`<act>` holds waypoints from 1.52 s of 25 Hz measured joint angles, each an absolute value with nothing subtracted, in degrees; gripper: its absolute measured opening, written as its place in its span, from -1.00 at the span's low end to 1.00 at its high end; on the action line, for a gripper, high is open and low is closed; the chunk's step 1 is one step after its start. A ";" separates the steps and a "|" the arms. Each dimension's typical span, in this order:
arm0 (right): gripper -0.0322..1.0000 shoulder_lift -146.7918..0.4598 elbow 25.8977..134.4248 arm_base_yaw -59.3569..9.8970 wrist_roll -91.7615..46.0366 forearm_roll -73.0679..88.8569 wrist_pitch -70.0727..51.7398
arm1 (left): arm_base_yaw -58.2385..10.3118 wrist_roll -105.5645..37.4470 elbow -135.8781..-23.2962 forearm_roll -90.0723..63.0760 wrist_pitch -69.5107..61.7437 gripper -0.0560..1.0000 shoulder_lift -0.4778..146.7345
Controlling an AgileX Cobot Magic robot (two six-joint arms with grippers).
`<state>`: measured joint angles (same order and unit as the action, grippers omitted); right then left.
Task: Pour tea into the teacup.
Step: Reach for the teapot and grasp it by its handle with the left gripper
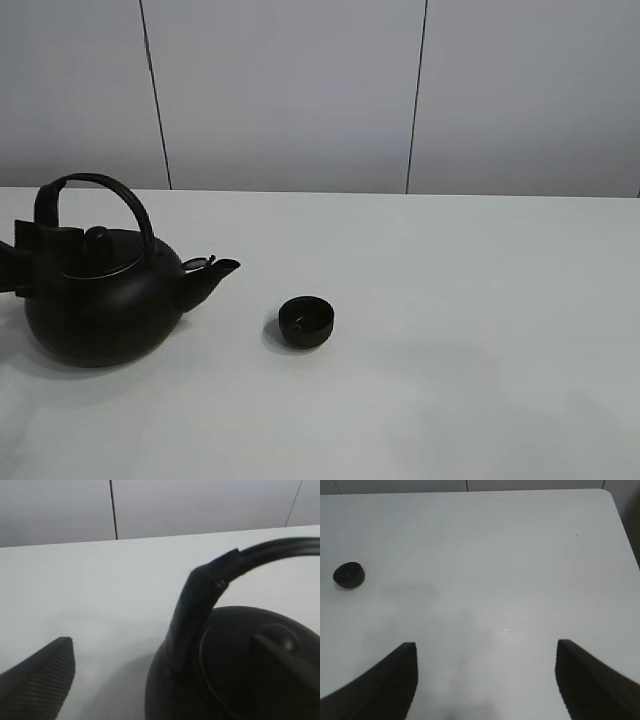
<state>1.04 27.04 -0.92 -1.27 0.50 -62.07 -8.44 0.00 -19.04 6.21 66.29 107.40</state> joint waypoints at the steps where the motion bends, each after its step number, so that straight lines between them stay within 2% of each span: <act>1: 0.08 1.04 27.04 -0.92 -1.27 0.50 -62.07 | -8.33 0.00 -19.54 6.22 66.36 0.36 107.80; 9: 0.08 1.04 27.04 -0.92 -1.27 0.50 -62.07 | -8.33 0.00 -23.14 6.30 65.98 0.36 108.67; 11: 0.08 1.04 27.04 -0.92 -1.27 0.50 -62.07 | -8.33 -0.30 -23.32 6.42 65.98 0.31 108.67; 18: 0.08 1.04 27.04 -0.92 -1.27 0.50 -62.07 | -8.33 -0.30 -23.51 6.66 65.93 -0.07 108.67; 20: 0.08 1.04 27.04 -0.92 -1.27 0.50 -62.07 | -8.33 -0.30 -23.63 6.99 65.93 -0.24 108.67; 23: 0.08 1.04 27.04 -0.92 -1.27 0.50 -62.07 | -8.54 -0.41 -23.69 8.72 65.93 -0.62 108.69; 24: 0.08 1.04 27.04 -0.92 -1.27 0.50 -62.07 | -8.54 -1.09 -23.78 8.46 65.75 -0.65 108.69; 38: 0.08 1.04 27.04 -0.92 -1.27 0.50 -62.01 | -8.46 -1.56 -26.73 11.82 60.10 -0.68 107.04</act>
<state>1.04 27.04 -0.92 -1.27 0.50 -62.01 -8.46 -1.56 -26.73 11.82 60.10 107.04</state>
